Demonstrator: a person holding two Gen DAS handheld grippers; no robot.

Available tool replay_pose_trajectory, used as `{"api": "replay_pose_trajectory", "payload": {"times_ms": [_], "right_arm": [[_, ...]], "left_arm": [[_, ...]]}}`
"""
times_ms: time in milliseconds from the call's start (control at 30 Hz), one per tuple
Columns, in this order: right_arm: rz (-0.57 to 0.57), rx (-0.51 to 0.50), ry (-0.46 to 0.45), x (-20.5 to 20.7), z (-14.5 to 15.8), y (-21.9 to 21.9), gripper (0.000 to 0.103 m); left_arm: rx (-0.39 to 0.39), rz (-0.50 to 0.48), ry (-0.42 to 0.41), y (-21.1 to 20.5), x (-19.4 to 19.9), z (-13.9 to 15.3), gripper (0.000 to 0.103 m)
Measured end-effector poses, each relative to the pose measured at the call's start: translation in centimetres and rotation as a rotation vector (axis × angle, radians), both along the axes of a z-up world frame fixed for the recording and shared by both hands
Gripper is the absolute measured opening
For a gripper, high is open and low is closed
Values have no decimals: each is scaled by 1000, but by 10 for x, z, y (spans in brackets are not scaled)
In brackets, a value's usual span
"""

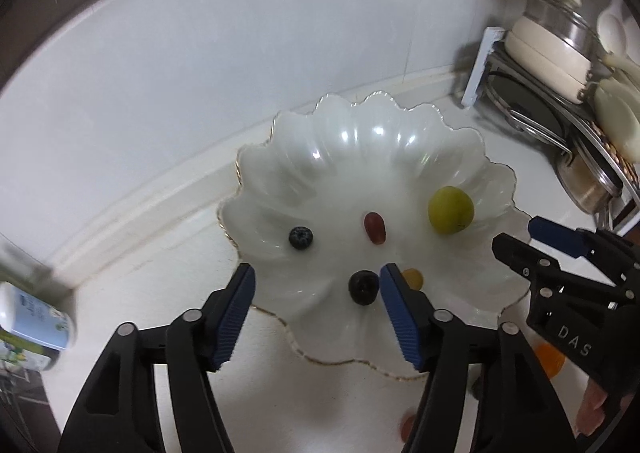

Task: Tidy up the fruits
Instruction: 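Open left tool to drop the black plum while right tool releases the brown fruit, then move both tools back from the bowl toward the remaining counter fruits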

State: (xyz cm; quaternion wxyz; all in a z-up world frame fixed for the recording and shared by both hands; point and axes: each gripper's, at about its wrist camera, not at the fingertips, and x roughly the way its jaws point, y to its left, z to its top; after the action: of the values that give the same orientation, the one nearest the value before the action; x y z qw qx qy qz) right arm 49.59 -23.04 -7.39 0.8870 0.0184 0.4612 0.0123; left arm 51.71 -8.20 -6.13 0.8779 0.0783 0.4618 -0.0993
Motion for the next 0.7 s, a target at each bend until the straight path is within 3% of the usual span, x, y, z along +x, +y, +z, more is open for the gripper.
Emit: {"api": "replay_pose_trajectory", "payload": {"times_ms": [267, 433, 533, 700], "right_arm": [[11, -10, -68, -28, 28, 1, 46], [17, -11, -111, -49, 46, 0, 46], [14, -18, -140, -61, 56, 0, 46], [13, -2, -167, -80, 66, -4, 46]], "left_arm": [[12, 24, -65, 9, -23, 29, 71], [-22, 22, -86, 14, -41, 44, 71], [-19, 20, -122, 14, -56, 53, 77], [-17, 11, -186, 12, -79, 67, 78]]}}
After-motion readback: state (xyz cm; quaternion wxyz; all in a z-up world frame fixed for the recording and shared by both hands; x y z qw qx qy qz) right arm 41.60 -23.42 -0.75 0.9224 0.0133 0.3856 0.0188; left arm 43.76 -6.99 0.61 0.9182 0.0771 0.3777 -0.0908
